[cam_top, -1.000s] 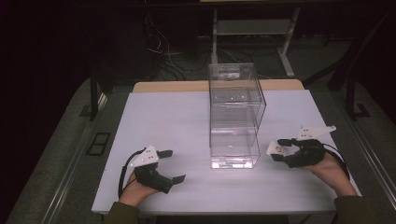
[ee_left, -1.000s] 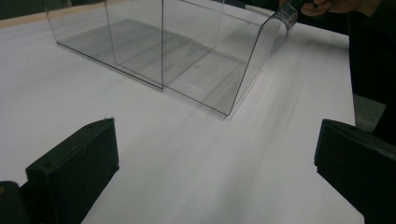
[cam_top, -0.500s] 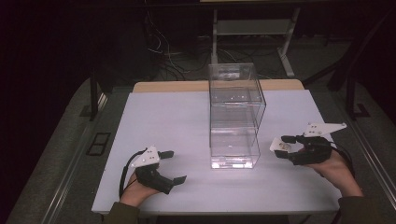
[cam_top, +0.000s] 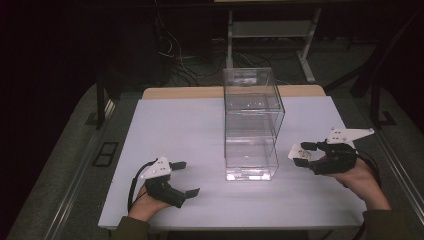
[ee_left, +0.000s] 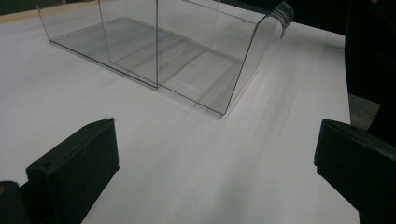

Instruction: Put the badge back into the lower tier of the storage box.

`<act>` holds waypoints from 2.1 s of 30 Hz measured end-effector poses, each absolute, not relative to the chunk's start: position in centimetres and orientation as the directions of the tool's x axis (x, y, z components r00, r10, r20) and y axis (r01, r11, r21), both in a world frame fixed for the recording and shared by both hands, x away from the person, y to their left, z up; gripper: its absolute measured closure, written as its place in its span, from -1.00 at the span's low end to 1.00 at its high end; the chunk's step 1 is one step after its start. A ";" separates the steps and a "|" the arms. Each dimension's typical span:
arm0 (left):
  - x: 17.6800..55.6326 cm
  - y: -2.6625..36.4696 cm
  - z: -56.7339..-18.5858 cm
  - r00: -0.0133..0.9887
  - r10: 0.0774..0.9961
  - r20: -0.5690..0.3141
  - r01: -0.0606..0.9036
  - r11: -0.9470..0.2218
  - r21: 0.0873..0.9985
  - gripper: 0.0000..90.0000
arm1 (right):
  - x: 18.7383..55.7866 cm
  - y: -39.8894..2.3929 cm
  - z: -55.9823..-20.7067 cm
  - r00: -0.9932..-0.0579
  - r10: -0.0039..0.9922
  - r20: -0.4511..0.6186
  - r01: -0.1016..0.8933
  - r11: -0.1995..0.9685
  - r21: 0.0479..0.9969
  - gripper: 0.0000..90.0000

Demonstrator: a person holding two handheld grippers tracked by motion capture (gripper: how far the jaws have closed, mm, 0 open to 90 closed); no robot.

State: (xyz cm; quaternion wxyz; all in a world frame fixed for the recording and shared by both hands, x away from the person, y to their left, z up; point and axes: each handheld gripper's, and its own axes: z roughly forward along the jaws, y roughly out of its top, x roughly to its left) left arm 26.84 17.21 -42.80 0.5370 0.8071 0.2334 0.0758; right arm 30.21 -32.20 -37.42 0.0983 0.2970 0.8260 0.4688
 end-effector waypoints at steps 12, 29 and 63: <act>26.8 17.1 -42.8 0.880 0.459 -0.123 0.293 -0.319 0.901 -1.00 | 30.6 -31.3 -36.0 -0.812 0.573 0.117 0.386 0.375 0.843 -0.28; 26.7 17.1 -42.7 0.878 0.462 -0.123 0.291 -0.312 0.904 -1.00 | 31.2 -29.2 -35.0 -0.831 0.543 0.116 0.370 0.386 0.845 -0.28; 26.7 17.2 -42.6 0.881 0.457 -0.118 0.283 -0.312 0.907 -1.00 | 32.2 -24.8 -34.4 -0.865 0.487 0.122 0.344 0.398 0.850 -0.28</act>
